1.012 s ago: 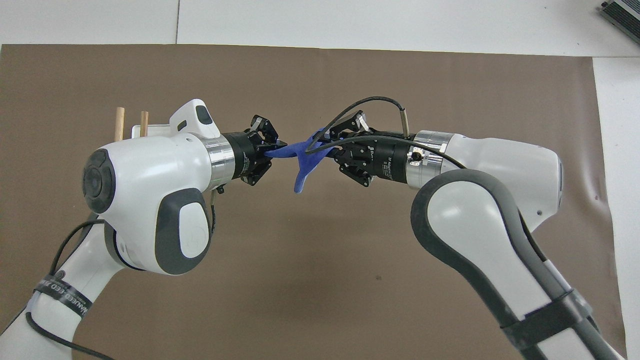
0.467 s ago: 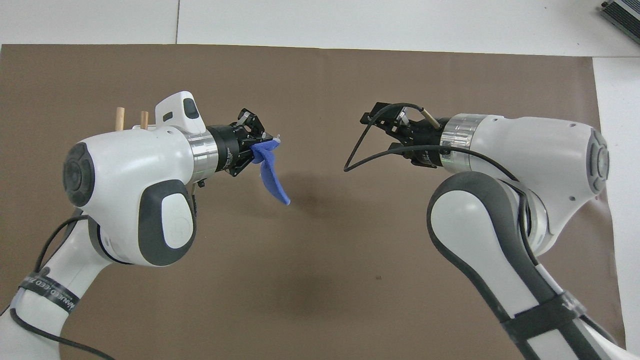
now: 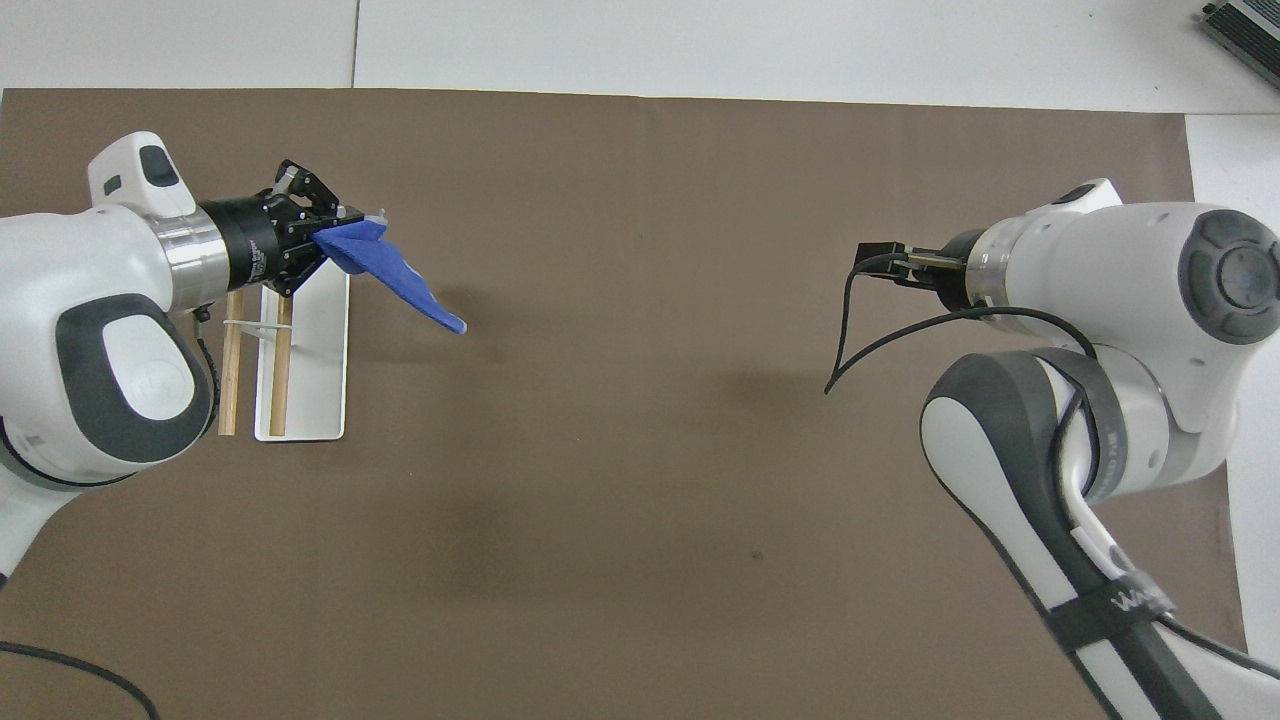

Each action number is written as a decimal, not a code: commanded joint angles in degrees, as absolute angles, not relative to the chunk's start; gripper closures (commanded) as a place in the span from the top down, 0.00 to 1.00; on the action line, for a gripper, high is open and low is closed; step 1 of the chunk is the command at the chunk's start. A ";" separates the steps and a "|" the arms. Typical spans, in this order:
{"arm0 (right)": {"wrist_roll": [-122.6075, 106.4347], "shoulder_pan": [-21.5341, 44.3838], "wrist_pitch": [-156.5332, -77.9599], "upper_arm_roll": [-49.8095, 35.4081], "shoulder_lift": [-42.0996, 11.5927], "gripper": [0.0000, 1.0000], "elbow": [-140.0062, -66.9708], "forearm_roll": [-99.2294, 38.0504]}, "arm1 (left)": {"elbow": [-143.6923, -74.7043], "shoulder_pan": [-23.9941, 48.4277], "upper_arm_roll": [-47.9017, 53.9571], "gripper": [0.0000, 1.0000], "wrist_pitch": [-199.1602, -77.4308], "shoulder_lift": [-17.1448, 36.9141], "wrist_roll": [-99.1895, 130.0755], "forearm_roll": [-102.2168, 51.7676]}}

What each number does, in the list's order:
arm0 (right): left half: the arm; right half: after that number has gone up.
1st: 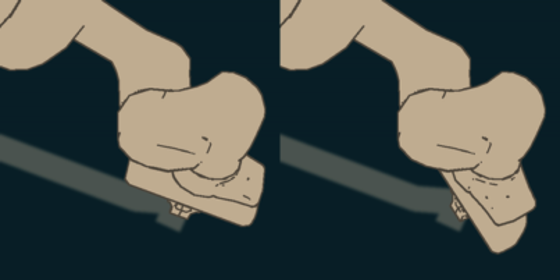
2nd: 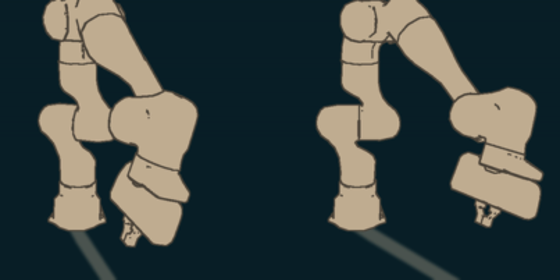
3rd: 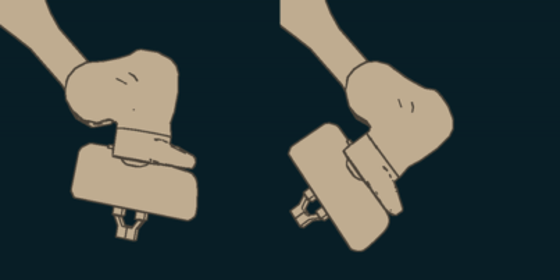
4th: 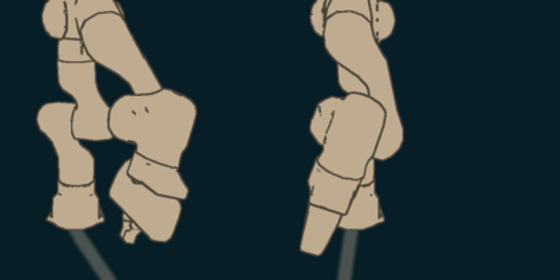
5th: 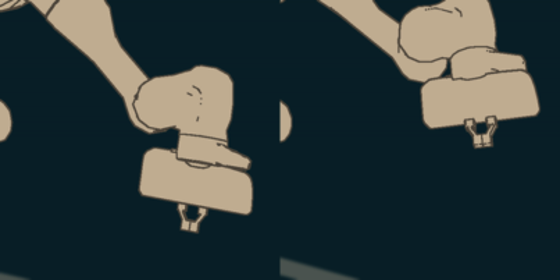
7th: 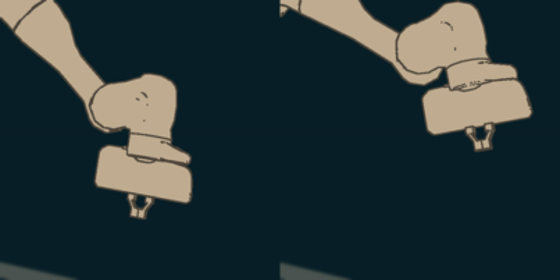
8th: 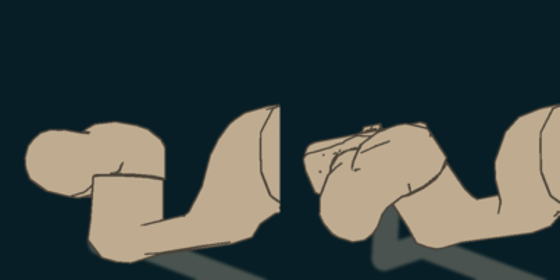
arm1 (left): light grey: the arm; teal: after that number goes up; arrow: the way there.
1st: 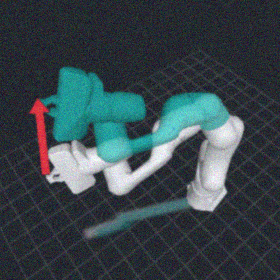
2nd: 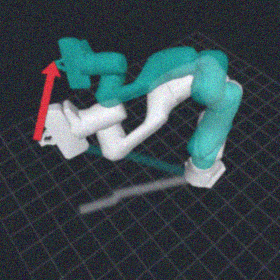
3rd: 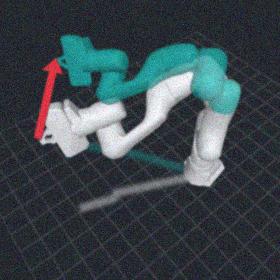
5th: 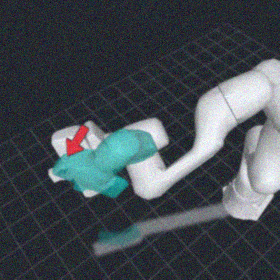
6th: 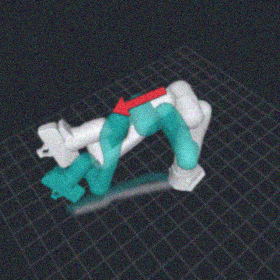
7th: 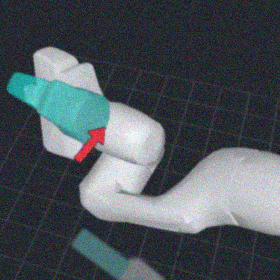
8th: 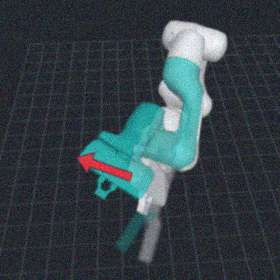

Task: Right arm passes towel to left arm to hang
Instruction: 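Lower the towel with the left gripper over the wooden sticks on the tray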

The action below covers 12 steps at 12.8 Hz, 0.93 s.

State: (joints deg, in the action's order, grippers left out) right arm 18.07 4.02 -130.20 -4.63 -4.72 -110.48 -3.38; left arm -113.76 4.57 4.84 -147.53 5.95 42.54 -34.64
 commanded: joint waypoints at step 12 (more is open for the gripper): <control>10.65 -2.29 -91.85 -1.50 0.97 1.00 -90.88 -0.71 | -114.26 -9.75 5.45 0.00 -140.89 4.83 12.57 -34.72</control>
